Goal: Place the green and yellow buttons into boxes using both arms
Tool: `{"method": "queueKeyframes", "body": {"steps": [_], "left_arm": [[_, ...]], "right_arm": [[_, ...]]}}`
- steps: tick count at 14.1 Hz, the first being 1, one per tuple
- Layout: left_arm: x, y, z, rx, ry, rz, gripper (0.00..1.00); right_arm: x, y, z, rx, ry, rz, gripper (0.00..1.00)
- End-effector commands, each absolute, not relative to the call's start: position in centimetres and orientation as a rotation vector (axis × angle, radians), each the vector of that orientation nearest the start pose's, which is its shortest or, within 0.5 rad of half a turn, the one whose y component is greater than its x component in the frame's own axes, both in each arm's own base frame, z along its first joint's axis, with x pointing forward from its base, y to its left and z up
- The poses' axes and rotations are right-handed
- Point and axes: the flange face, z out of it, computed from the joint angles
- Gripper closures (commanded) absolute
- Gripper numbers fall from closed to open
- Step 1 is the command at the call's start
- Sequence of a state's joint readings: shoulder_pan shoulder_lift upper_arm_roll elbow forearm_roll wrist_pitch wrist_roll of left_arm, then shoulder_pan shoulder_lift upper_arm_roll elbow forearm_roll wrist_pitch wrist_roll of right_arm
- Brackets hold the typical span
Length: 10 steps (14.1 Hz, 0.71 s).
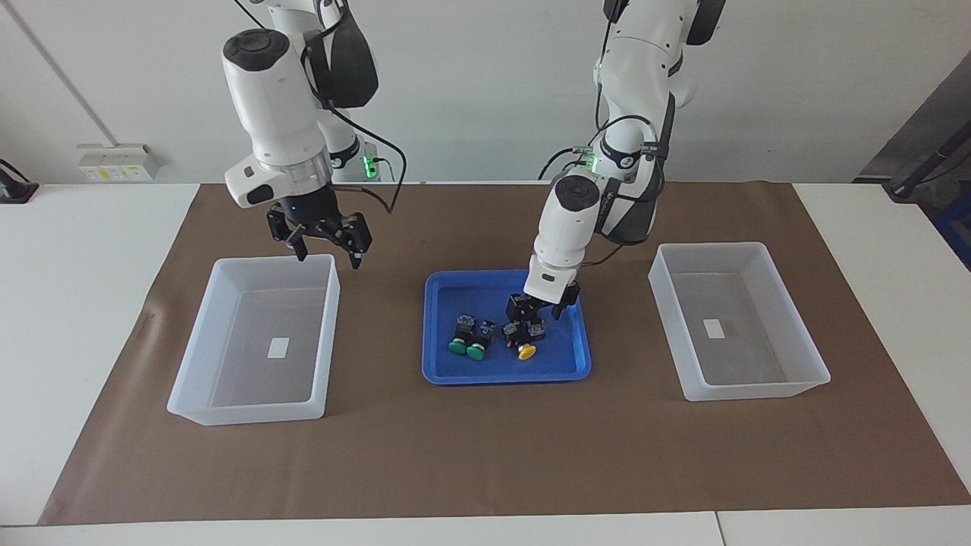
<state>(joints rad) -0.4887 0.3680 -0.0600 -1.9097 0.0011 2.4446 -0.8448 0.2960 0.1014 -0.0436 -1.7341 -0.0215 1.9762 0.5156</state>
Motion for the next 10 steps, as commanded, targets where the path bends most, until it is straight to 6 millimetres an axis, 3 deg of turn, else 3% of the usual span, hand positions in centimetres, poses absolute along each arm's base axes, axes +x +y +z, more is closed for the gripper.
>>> {"method": "queueKeyframes", "body": {"steps": [1,4,7,10], "left_arm": [[54.3,-33.0,31.6,-3.211,-0.489,-0.215,0.08],[53.2,-33.0,30.4,-3.204,-0.482,-0.197,0.16],[52.6,-33.9,30.2,-3.207,-0.469,-0.189,0.32],[52.9,-34.0,30.7,-3.206,-0.467,-0.188,0.33]], "right_arm": [[60.0,17.7,50.0,-3.062,0.454,-0.25,0.0],[61.1,20.3,48.6,-3.028,0.511,-0.288,0.0],[61.8,20.9,47.9,-3.019,0.522,-0.3,0.0],[61.3,23.1,47.0,-3.027,0.491,-0.287,0.0]]}}
